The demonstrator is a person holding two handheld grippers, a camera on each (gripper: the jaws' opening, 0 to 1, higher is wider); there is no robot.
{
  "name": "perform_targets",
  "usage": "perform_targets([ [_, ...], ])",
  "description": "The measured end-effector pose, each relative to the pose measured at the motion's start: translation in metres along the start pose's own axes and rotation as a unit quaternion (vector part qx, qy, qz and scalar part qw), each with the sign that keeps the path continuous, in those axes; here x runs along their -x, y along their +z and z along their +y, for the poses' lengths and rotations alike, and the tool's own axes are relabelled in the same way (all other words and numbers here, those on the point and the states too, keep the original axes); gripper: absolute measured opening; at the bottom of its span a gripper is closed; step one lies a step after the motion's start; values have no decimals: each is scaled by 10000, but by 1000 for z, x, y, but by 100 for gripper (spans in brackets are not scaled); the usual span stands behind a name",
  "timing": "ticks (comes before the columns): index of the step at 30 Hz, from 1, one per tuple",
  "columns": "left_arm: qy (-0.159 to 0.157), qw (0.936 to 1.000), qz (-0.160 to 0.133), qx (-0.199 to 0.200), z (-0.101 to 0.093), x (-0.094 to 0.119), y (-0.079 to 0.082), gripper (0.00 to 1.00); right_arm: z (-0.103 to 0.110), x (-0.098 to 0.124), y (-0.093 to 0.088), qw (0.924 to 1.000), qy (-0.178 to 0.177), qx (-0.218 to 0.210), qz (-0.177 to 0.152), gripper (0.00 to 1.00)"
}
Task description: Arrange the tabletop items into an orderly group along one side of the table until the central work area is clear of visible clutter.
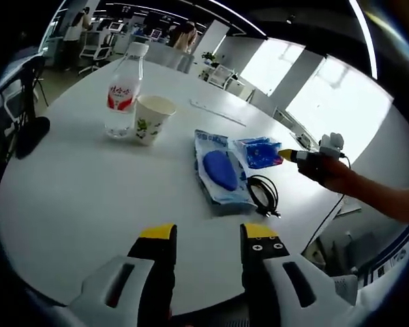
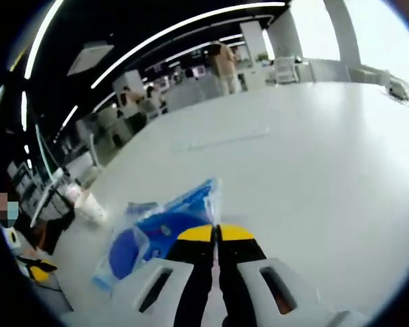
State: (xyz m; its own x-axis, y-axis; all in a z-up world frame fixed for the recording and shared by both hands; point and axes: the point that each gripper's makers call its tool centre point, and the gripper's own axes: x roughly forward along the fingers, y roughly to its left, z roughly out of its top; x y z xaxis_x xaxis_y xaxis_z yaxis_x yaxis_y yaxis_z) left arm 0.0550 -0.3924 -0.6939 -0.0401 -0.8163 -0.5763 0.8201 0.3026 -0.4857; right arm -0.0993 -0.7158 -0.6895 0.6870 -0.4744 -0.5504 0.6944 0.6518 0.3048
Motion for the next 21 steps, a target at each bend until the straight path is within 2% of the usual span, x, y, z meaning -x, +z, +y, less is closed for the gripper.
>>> perform_targets([
  [21, 70, 9998, -5, 184, 6, 3, -3, 35, -56, -17, -4, 9965, -605, -563, 84, 0],
])
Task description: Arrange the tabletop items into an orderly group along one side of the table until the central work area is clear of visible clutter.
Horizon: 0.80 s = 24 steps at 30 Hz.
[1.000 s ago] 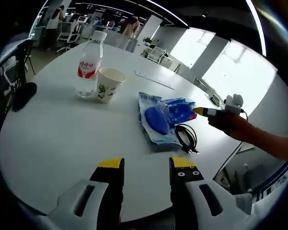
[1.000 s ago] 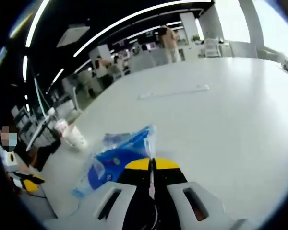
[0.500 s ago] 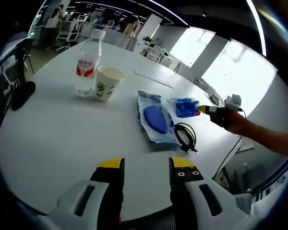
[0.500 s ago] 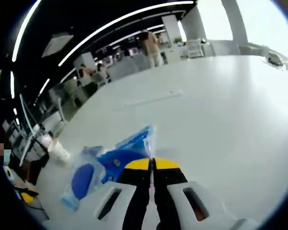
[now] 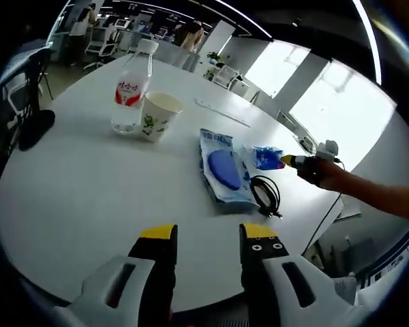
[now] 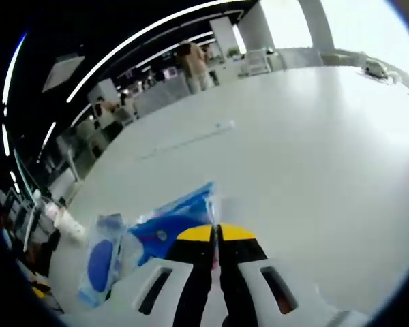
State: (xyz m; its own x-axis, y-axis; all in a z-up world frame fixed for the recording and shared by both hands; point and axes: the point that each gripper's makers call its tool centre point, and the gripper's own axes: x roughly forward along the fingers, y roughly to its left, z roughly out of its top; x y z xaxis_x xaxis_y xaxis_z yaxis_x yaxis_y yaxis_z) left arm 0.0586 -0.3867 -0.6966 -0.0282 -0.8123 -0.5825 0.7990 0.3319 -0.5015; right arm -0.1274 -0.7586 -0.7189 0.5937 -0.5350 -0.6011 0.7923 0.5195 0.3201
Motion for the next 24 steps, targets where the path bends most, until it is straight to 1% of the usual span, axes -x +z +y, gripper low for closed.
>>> perform_targets([
  [7, -2, 10000, 33, 25, 0, -2, -1, 35, -8, -1, -3, 10000, -69, -32, 52, 0],
  [13, -11, 10000, 57, 24, -2, -3, -2, 35, -11, -3, -6, 9999, -71, -40, 117, 4],
  [21, -15, 10000, 70, 60, -2, -3, -4, 34, -9, -2, -6, 9999, -33, -16, 147, 9],
  [24, -14, 10000, 70, 65, -2, -4, -4, 34, -5, 0, -7, 9998, 36, 51, 162, 13],
])
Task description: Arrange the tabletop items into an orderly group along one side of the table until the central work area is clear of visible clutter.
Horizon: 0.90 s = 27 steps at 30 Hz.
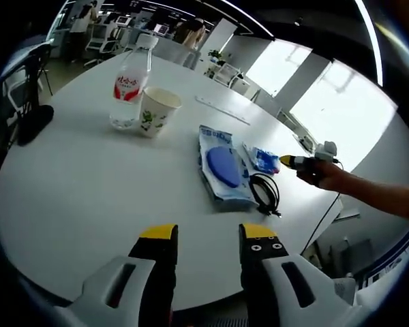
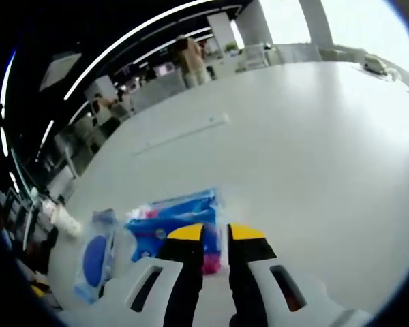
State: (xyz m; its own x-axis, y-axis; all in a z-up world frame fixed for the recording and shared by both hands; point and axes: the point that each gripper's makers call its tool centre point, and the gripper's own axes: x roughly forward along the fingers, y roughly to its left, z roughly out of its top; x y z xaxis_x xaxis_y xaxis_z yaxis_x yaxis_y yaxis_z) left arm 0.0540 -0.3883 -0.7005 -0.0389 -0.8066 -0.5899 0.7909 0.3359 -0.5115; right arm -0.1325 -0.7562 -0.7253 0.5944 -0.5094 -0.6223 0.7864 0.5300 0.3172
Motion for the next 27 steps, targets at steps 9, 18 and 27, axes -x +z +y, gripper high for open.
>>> perform_targets([
  [9, -41, 10000, 10, -9, -4, -3, 0, 34, 13, 10, -9, 9975, 182, 658, 156, 23],
  [18, -120, 9998, 127, -99, -12, -12, -6, 34, 18, 19, -22, 9908, 340, 1251, 379, 32],
  [27, -252, 9988, 294, -304, -24, -24, -8, 34, 28, 29, -33, 9867, 520, 1474, 444, 34],
])
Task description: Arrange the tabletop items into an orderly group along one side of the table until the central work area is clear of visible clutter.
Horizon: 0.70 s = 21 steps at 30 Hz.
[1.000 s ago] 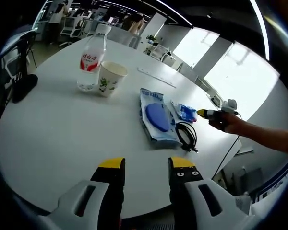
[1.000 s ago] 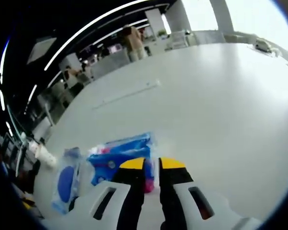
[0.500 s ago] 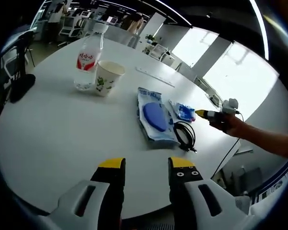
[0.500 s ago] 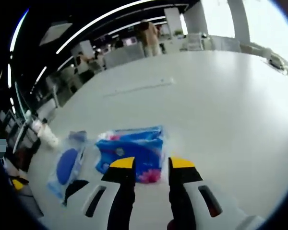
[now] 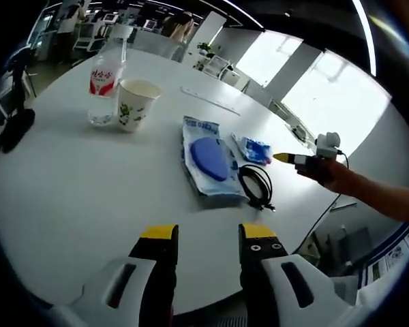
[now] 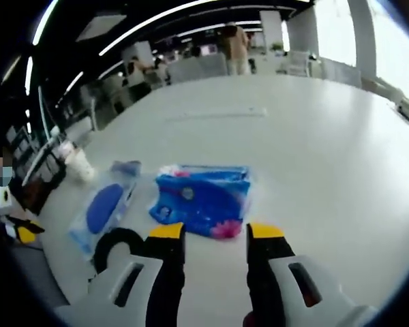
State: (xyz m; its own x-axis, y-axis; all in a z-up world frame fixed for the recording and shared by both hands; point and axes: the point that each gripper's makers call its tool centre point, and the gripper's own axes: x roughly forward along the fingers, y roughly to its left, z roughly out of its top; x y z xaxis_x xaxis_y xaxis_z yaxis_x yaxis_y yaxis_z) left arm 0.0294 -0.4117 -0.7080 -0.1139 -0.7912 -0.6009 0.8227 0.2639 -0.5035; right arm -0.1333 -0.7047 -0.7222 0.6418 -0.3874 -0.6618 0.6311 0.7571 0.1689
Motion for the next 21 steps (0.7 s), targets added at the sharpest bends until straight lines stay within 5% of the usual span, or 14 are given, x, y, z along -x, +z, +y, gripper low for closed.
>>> perform_targets([
  [21, -222, 9990, 361, 109, -19, -32, -10, 33, 34, 19, -23, 9993, 294, 237, 66, 35],
])
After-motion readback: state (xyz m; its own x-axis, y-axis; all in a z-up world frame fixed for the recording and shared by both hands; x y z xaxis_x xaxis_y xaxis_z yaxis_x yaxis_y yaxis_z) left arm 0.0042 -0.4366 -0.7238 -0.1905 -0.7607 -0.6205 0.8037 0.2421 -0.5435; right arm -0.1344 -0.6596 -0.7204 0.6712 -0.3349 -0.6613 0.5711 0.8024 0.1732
